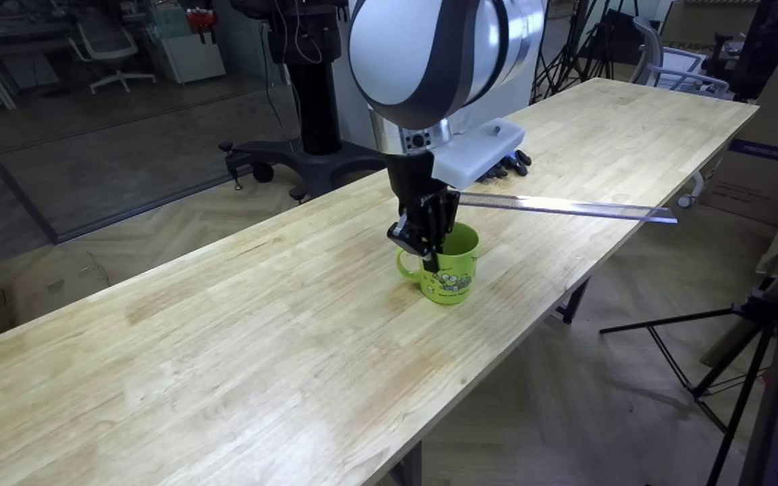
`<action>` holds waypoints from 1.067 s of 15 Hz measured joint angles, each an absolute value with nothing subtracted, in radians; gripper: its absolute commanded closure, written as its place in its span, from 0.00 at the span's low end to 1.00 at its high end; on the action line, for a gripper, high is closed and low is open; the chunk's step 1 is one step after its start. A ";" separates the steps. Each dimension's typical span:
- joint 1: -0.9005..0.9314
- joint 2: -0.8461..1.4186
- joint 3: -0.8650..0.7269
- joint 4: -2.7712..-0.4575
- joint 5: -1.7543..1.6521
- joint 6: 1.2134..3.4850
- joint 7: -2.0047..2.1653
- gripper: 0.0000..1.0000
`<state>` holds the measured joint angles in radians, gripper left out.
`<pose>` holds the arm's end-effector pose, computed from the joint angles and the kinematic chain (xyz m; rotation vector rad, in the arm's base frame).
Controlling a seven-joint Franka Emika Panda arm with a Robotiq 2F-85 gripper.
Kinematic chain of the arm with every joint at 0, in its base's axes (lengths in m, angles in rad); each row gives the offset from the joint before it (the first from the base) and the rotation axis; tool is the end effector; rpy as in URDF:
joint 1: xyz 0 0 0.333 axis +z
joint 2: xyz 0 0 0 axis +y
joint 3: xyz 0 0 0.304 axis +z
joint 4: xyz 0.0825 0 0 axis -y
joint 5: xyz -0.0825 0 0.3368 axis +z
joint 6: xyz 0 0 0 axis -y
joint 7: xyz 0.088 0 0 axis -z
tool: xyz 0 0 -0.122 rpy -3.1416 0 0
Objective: Move the mug backwards
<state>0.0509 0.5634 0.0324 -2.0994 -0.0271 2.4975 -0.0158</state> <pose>0.5254 0.0443 0.1504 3.1231 0.1853 -0.2585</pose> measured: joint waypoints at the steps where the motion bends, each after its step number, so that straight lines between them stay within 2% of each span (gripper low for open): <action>1: 0.048 0.563 0.031 -2.098 0.000 2.498 0.001 0.97; 7: 0.023 0.563 -0.004 -2.085 0.096 2.491 0.094 0.97; 16: 0.024 0.582 -0.096 -1.923 -0.004 2.309 0.124 0.97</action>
<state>0.0243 0.5822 -0.0963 -1.9227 -0.0045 2.3087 0.1241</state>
